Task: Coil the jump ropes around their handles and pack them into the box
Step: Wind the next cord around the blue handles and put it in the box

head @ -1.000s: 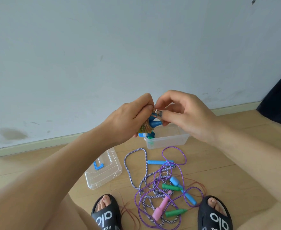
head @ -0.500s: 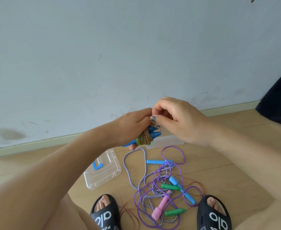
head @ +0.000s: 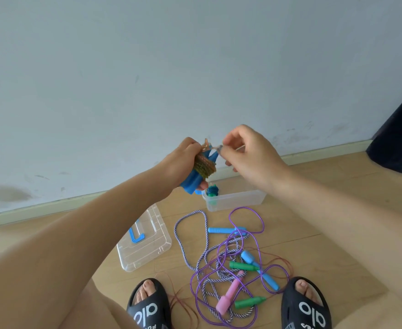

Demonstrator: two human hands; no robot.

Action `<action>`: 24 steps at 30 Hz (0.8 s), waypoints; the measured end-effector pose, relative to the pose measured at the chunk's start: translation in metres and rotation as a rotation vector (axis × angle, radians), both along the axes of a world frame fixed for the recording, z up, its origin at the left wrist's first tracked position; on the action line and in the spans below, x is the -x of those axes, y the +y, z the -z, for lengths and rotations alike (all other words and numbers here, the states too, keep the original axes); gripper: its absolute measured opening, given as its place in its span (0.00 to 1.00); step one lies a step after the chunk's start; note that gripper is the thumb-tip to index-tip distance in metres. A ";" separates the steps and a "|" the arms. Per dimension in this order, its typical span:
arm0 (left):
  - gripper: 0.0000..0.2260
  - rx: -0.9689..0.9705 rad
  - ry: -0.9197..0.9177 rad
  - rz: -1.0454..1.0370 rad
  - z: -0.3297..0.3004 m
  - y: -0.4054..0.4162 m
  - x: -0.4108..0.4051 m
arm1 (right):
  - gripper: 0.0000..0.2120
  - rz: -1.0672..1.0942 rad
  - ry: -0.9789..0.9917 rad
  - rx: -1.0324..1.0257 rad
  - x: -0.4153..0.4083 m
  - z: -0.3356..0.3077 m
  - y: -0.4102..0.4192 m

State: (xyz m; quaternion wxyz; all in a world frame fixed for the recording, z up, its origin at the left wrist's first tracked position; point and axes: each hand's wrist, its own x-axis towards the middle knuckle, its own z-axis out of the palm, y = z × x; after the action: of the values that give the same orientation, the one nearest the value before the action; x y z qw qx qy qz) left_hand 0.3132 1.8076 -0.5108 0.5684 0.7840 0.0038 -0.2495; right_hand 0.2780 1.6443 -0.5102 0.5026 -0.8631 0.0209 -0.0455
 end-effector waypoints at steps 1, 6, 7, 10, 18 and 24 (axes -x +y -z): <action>0.09 0.056 0.058 -0.036 0.002 -0.005 -0.003 | 0.09 0.037 0.121 -0.108 -0.005 0.003 -0.001; 0.11 0.215 0.269 -0.131 0.025 -0.026 -0.024 | 0.12 -0.060 0.505 -0.501 -0.024 0.020 -0.007; 0.11 0.232 0.309 -0.151 0.030 -0.030 -0.031 | 0.13 -0.060 0.507 -0.517 -0.029 0.028 -0.010; 0.15 0.289 0.425 -0.192 0.050 -0.041 -0.055 | 0.14 -0.051 0.518 -0.566 -0.053 0.055 -0.019; 0.15 -0.102 0.243 -0.093 0.165 -0.070 -0.112 | 0.13 0.260 0.555 -0.224 -0.132 0.171 -0.050; 0.13 -0.909 -0.457 0.228 0.271 -0.039 -0.140 | 0.12 0.302 0.640 -0.079 -0.181 0.268 -0.062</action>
State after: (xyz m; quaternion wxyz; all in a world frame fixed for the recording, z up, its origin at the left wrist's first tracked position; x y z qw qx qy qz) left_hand 0.4534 1.7689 -0.7821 0.1261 0.9815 -0.0978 -0.1056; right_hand 0.4591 1.5825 -0.7778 0.4914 -0.8006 0.3065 0.1540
